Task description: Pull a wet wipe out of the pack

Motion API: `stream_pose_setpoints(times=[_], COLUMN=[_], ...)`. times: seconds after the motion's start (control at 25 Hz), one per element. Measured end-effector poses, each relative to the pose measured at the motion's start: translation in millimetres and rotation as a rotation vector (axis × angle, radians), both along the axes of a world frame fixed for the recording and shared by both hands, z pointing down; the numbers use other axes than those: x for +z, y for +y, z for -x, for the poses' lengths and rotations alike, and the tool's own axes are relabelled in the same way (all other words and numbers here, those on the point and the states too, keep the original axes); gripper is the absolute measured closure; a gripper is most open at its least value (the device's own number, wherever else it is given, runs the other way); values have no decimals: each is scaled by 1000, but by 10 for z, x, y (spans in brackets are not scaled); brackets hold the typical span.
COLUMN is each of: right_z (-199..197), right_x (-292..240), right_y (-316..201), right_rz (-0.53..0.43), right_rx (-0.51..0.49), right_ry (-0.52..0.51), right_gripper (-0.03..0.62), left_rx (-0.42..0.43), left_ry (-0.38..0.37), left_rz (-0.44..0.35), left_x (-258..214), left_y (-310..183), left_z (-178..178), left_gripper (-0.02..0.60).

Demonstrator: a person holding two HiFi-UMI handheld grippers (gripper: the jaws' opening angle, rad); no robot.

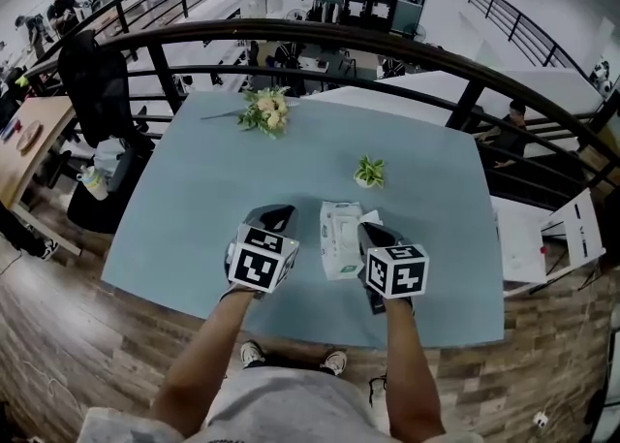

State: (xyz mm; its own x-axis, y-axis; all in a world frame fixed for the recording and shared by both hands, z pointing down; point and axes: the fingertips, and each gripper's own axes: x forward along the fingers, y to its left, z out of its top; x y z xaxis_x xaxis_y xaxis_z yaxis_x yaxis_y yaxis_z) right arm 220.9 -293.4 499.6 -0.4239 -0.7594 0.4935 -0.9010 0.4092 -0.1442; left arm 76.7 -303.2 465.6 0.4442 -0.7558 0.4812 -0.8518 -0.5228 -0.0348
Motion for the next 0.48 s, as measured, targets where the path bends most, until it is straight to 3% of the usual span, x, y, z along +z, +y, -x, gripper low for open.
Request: stream_pose_setpoints(times=[0.48], right_z=[-62], right_x=[-166], right_y=[-24], right_rz=[-42], right_rx=[25], right_ry=[0], right_gripper=[589], left_rx=[29], left_ry=[-1], left_rz=[-4], left_x=[-7], left_y=[-45], left_z=[-66], left_gripper=[589])
